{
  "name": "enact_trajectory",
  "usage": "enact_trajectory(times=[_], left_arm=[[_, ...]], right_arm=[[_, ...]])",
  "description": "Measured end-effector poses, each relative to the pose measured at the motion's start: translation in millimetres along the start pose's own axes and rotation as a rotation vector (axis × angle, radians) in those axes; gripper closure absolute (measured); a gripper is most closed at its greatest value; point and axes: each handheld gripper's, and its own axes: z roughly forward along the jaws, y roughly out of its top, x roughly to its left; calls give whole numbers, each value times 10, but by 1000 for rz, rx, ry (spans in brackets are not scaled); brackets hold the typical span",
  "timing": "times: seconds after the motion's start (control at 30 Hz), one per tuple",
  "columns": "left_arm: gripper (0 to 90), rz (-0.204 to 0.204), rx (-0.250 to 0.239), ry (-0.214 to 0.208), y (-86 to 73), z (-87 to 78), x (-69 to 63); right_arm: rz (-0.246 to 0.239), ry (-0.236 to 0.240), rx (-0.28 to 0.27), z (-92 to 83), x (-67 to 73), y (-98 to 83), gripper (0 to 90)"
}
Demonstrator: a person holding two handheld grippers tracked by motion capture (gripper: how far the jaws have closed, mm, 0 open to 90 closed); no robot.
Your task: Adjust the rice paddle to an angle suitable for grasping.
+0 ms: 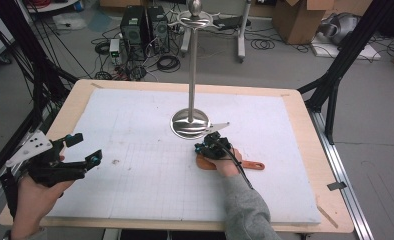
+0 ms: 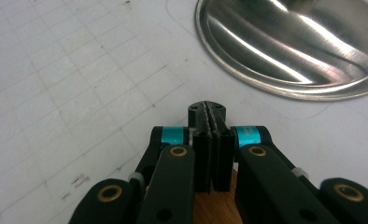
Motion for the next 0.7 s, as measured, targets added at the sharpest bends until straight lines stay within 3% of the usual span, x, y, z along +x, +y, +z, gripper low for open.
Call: enact_trajectory(times=[0.3,0.7], left_arm=[[124,5,10,-14,11,79,-11],[124,13,28,-53,33,273,-49]], right_arm=[[-9,31,22,-95,75,-76,891],[-24,79,26,-382,152,-361,891]])
